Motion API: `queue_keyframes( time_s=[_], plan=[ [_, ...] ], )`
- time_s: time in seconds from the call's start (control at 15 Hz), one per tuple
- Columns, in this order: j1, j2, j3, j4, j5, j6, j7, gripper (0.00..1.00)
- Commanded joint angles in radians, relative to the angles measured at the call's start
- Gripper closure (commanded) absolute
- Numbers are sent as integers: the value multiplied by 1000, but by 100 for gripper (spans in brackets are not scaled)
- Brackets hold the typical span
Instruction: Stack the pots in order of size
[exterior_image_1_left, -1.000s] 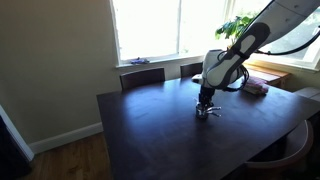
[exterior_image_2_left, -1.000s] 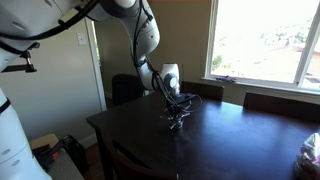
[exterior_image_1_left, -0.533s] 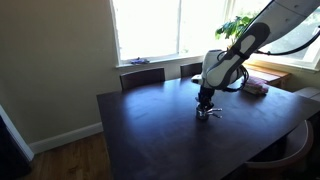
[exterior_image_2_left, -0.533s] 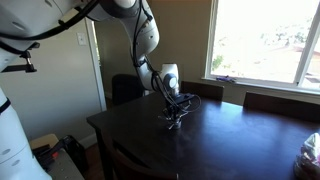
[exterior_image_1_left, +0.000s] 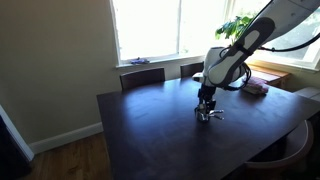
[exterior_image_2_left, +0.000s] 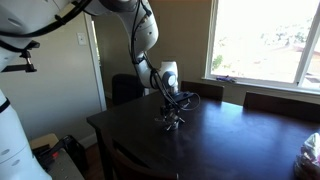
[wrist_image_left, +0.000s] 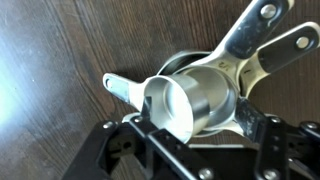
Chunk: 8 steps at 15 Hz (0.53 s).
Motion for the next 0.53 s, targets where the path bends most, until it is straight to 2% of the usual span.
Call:
queue_keyframes(
  time_s=[0.0, 0.47],
  plan=[
    [-47, -92, 50, -109, 37, 0, -45, 0],
    [-86, -143, 94, -164, 104, -26, -85, 0]
  ],
)
